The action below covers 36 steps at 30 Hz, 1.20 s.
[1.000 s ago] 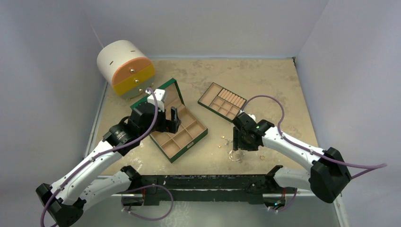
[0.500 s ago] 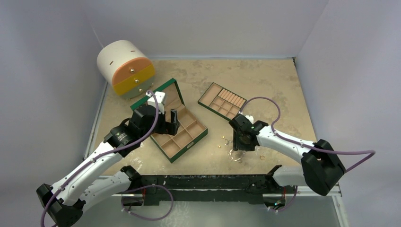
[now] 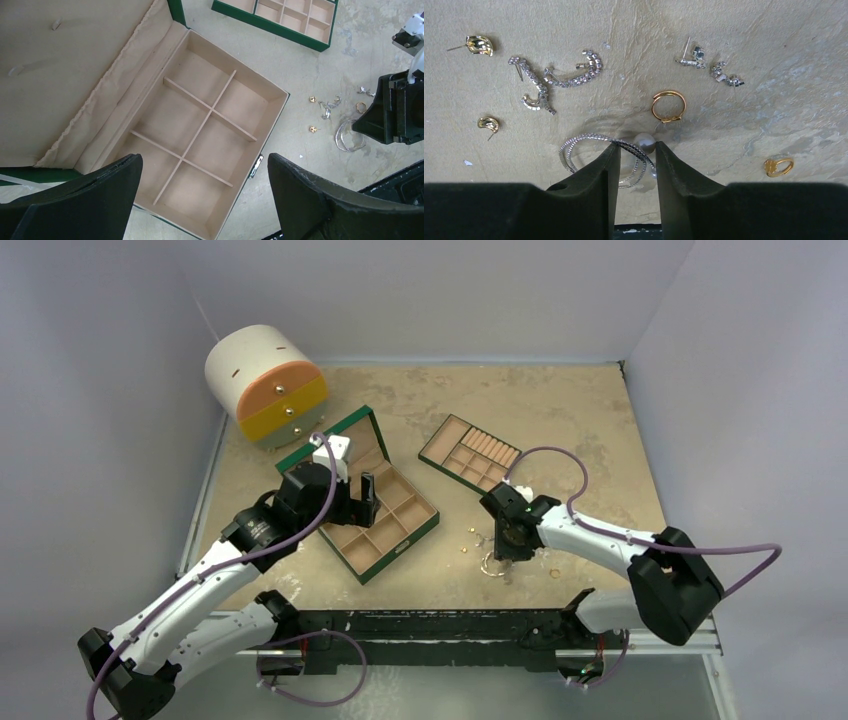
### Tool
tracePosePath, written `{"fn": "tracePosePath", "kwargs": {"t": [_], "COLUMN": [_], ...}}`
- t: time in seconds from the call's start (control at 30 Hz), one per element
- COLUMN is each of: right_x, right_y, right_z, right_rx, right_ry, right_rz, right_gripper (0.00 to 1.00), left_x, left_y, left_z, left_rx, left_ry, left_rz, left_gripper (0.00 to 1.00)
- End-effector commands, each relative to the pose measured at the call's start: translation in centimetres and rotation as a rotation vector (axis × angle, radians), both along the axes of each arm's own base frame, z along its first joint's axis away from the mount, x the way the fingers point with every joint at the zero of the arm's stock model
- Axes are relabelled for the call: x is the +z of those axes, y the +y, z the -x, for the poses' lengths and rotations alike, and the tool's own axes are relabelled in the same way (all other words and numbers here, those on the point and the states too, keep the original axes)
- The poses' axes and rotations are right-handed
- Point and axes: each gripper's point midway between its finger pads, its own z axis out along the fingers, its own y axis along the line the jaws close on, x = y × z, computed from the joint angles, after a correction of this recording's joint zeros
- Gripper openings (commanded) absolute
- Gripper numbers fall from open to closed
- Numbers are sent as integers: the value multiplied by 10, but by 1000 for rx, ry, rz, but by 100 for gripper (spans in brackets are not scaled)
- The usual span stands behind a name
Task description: Organize the mixed jewelry
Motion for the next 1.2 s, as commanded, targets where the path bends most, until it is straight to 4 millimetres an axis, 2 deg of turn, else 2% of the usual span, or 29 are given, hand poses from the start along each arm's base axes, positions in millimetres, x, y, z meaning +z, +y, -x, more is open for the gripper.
{"fn": "tracePosePath", "kwargs": {"t": [0.0, 0.4, 0.67, 0.93, 1.17], "right_x": [0, 18, 52, 111, 136], "right_y": [-2, 3, 17, 52, 104], "right_z": [2, -1, -10, -39, -69], "right_rx": [-19, -19, 2, 92, 204], "right_ry": [-3, -25, -82, -198, -264], "right_rz": [8, -6, -49, -60, -79], "right_gripper": [33, 3, 0, 0, 0], "left_x": [13, 11, 11, 19, 38], "left_y": [-3, -3, -3, 5, 30], "left_z": [-6, -5, -6, -6, -8], "left_rx": [1, -3, -1, 35, 153], "left_ry": [-58, -54, -56, -85, -163], "left_rz": [23, 20, 20, 30, 35], "left_gripper": [96, 96, 96, 95, 95]}}
